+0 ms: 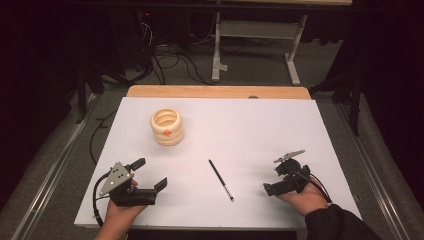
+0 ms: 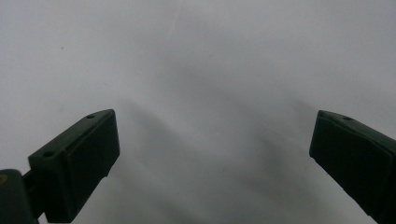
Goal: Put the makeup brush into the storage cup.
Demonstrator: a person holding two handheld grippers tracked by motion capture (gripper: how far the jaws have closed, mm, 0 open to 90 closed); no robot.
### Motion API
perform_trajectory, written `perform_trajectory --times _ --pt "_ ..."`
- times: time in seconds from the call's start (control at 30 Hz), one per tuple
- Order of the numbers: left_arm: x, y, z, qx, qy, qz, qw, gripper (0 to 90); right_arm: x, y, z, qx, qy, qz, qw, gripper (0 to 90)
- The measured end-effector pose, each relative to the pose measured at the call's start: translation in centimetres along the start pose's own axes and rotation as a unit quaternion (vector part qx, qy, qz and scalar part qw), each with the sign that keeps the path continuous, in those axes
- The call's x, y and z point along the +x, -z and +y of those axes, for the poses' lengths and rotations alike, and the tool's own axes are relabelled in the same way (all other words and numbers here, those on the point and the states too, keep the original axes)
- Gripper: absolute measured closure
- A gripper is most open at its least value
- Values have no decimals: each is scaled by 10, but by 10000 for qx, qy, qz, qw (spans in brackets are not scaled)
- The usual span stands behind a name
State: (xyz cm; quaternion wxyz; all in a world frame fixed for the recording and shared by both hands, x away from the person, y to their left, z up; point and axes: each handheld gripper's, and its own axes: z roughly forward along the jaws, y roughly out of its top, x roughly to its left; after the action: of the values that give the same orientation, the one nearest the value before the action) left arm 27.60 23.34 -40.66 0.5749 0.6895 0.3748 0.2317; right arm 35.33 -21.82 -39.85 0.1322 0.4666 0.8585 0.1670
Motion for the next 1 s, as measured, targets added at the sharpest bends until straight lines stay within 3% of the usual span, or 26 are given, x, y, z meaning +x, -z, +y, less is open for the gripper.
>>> perform_trajectory --times 0.53,0.57,0.8,1.0 --pt "-1 0 0 -3 16 -6 10000 2 4 0 7 652 185 15 9977 37" --pt "-1 0 0 6 -3 -12 10000 1 5 -1 6 805 236 38 9965 38" --pt "0 -1 -1 5 3 -25 10000 1 4 -1 7 1000 272 24 9946 49" --pt "-2 -2 -1 11 -15 -53 10000 2 13 5 17 944 383 51 9948 69"
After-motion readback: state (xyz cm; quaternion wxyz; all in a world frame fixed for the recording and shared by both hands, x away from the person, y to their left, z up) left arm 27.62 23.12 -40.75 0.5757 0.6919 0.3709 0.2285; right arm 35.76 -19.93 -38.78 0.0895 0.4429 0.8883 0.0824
